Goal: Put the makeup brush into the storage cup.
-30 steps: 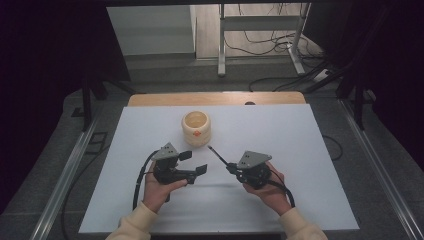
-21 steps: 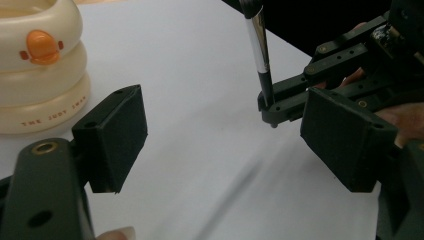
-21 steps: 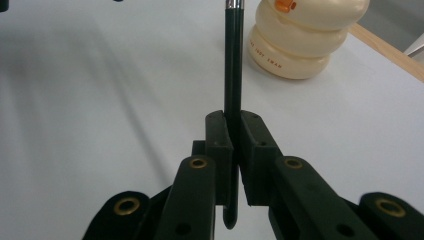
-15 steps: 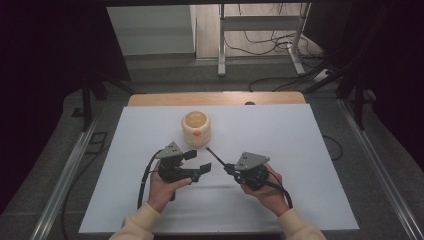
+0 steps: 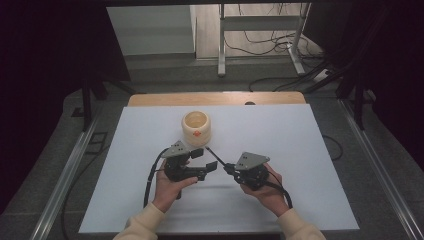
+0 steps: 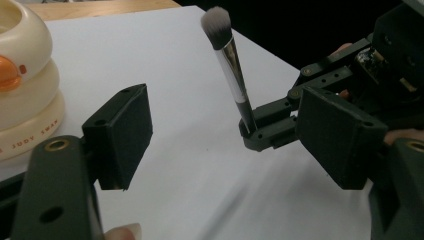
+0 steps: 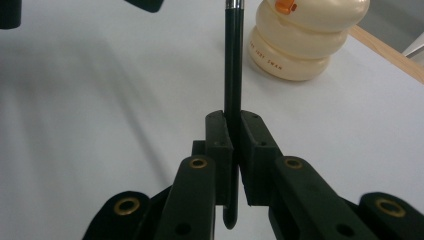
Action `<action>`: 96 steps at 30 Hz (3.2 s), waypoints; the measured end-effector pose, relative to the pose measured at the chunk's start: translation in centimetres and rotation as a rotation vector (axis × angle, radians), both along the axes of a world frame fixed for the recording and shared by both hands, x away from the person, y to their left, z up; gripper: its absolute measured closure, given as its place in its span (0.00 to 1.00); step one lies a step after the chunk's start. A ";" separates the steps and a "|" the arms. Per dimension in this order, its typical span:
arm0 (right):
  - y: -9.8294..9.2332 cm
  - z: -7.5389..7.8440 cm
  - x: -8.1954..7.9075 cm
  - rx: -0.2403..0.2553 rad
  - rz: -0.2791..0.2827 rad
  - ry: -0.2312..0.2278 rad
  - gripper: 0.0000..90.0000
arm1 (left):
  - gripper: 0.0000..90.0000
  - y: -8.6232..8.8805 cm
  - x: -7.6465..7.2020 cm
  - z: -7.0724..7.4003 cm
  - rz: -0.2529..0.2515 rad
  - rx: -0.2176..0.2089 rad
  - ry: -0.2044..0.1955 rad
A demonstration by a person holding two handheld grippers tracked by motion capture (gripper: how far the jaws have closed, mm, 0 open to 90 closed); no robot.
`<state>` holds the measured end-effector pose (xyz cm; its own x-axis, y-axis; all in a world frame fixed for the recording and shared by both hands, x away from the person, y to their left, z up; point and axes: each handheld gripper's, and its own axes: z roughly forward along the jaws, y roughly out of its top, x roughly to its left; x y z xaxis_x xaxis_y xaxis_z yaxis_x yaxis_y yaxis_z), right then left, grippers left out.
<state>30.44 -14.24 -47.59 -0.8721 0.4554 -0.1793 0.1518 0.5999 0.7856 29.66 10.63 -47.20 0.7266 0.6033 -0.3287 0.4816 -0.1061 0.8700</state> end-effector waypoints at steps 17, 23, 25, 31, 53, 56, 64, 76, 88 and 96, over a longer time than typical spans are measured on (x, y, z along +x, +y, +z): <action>0.5 -0.4 -0.1 -0.001 0.015 0.008 0.92 | 0.70 -0.7 1.0 -1.1 -0.046 -0.073 0.014; 0.7 -0.5 -0.2 -0.006 0.027 0.012 0.92 | 0.88 -0.7 1.0 -1.2 -0.083 -0.088 0.020; 0.7 -0.5 -0.2 -0.006 0.030 0.012 0.92 | 0.90 -0.6 1.0 -1.2 -0.092 -0.093 0.019; 0.8 -0.5 -0.3 -0.003 0.032 0.008 0.92 | 0.92 -0.6 0.9 -1.1 -0.106 -0.104 0.015; -2.9 0.3 -0.1 0.128 -0.117 0.091 0.23 | 0.92 2.4 0.4 0.9 -0.018 -0.150 -0.044; -3.5 0.3 -0.1 0.131 -0.136 0.106 0.19 | 0.92 2.5 0.2 1.1 -0.014 -0.145 -0.053; -5.2 0.3 0.0 0.134 -0.173 0.127 0.12 | 0.92 3.0 0.1 1.3 0.001 -0.140 -0.062; -8.8 0.1 0.1 0.142 -0.252 0.130 0.10 | 0.92 3.6 0.0 1.7 0.016 -0.151 -0.072; -12.0 -1.0 -0.1 0.141 -0.317 0.152 0.09 | 0.92 4.0 0.0 1.8 0.024 -0.156 -0.074; -13.6 -1.4 -0.1 0.141 -0.351 0.160 0.10 | 0.92 4.4 -0.1 2.1 0.034 -0.166 -0.080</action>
